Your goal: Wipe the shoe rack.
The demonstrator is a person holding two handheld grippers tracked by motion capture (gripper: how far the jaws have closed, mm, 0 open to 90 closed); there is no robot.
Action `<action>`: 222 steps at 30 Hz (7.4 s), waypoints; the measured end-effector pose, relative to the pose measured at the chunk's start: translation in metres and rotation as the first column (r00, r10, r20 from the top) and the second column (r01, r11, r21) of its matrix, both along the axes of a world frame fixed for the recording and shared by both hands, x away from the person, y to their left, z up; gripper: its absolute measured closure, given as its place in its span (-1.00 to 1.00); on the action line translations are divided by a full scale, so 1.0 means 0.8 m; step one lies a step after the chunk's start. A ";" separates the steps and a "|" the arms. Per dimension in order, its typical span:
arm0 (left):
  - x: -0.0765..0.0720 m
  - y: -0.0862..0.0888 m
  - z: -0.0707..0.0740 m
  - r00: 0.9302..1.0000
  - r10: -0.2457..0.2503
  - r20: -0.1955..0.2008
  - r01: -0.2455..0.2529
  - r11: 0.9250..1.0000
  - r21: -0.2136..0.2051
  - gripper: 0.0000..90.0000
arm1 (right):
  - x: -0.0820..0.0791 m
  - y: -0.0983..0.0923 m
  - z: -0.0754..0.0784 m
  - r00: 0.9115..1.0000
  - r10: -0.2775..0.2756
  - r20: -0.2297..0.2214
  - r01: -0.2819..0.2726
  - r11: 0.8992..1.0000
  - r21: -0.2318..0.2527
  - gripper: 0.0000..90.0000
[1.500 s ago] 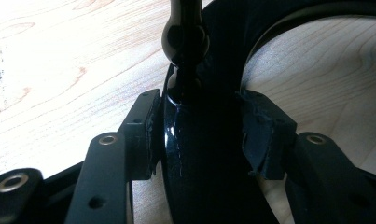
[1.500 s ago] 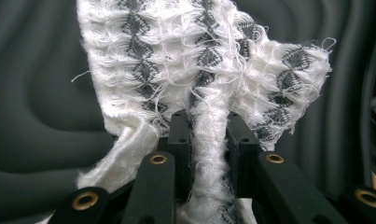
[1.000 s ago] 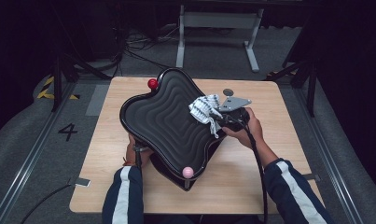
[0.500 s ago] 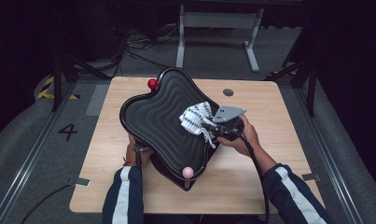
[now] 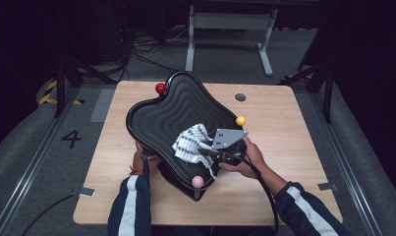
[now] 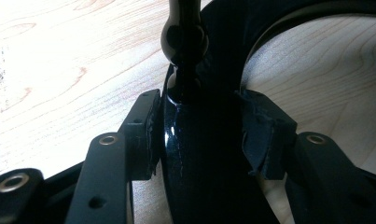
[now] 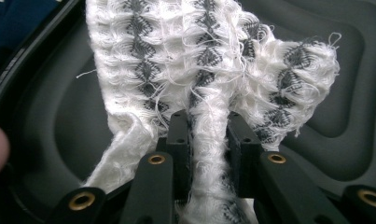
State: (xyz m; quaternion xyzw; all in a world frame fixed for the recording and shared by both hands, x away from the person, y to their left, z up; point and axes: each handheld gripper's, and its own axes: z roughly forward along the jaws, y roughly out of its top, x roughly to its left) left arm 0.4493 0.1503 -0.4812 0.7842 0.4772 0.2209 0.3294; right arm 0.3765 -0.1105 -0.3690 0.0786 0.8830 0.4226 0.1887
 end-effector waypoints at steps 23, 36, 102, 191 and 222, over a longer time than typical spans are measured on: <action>0.000 0.000 0.000 1.000 -0.001 -0.001 0.001 1.000 -0.002 0.13 | 0.020 -0.027 -0.005 0.992 -0.120 0.023 0.121 0.992 -0.041 0.68; 0.000 0.000 0.000 1.000 -0.005 -0.002 0.005 1.000 -0.002 0.13 | 0.062 -0.078 -0.012 0.949 -0.310 0.053 0.314 0.944 -0.103 0.69; 0.002 0.004 0.004 0.999 -0.012 -0.047 0.012 1.000 -0.002 0.10 | 0.024 -0.098 -0.026 0.959 -0.275 0.073 0.278 0.960 -0.028 0.68; 0.002 0.005 0.004 0.999 0.014 -0.045 -0.014 1.000 -0.003 0.10 | 0.072 -0.137 -0.061 0.900 -0.432 0.049 0.435 0.899 -0.059 0.66; 0.001 0.002 0.000 0.998 0.057 0.007 -0.057 0.998 0.004 0.13 | -0.052 -0.080 -0.034 0.996 0.030 0.087 -0.023 0.997 -0.079 0.65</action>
